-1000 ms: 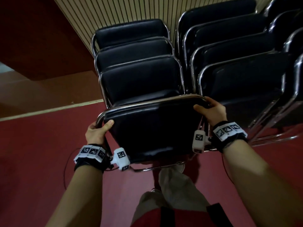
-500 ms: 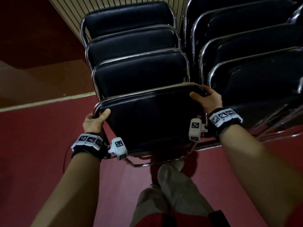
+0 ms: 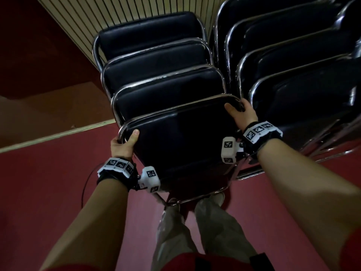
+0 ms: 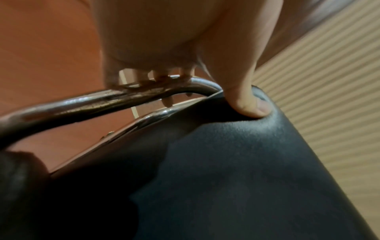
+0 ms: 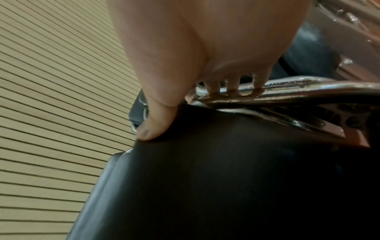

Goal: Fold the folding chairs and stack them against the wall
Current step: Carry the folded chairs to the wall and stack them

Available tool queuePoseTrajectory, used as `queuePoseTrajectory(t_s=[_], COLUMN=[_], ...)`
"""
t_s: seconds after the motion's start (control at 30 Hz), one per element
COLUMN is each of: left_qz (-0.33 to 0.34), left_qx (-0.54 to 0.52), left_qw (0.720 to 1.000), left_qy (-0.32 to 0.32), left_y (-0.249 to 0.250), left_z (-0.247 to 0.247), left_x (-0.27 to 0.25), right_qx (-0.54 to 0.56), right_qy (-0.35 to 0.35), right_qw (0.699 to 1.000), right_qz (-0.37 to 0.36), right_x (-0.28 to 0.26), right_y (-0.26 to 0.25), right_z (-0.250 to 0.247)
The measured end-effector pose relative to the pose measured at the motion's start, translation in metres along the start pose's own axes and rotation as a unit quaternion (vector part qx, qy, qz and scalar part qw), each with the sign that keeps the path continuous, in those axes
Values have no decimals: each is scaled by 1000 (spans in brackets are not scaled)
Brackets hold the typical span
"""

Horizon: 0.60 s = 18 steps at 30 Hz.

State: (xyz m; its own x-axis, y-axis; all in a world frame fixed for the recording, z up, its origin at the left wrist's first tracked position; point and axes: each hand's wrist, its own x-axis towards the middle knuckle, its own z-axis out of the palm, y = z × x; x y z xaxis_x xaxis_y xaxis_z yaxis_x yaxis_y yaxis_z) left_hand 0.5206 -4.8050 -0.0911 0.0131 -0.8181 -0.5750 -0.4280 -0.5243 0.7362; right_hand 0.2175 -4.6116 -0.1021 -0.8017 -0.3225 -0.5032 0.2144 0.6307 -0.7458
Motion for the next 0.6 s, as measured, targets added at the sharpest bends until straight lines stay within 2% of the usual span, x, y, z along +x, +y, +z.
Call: queuePoseTrajectory(t_s=[0.23,0.37,0.47,0.57,0.6], left_qz=[-17,-39,-47,-44,-32], left_qx=[36,77,126,167,164], left_qw=[998,993,985,981,981], left_qy=[-43,-82,-104,-92,-97], left_y=[2,6,9,-6,3], left_z=[-7,-14,-18,-17,-18], left_x=[18,28,33,65,57], right_qx=[22,64,93,125,133], right_qy=[59,55,55,56,61], right_qw=[998,994,992,989,988], right_qz=[30,68,63,55,54], right_x=[-13,-34,-53,-74,-82], right_y=[6,15,14,4,0], right_z=[23,34,37,34,31])
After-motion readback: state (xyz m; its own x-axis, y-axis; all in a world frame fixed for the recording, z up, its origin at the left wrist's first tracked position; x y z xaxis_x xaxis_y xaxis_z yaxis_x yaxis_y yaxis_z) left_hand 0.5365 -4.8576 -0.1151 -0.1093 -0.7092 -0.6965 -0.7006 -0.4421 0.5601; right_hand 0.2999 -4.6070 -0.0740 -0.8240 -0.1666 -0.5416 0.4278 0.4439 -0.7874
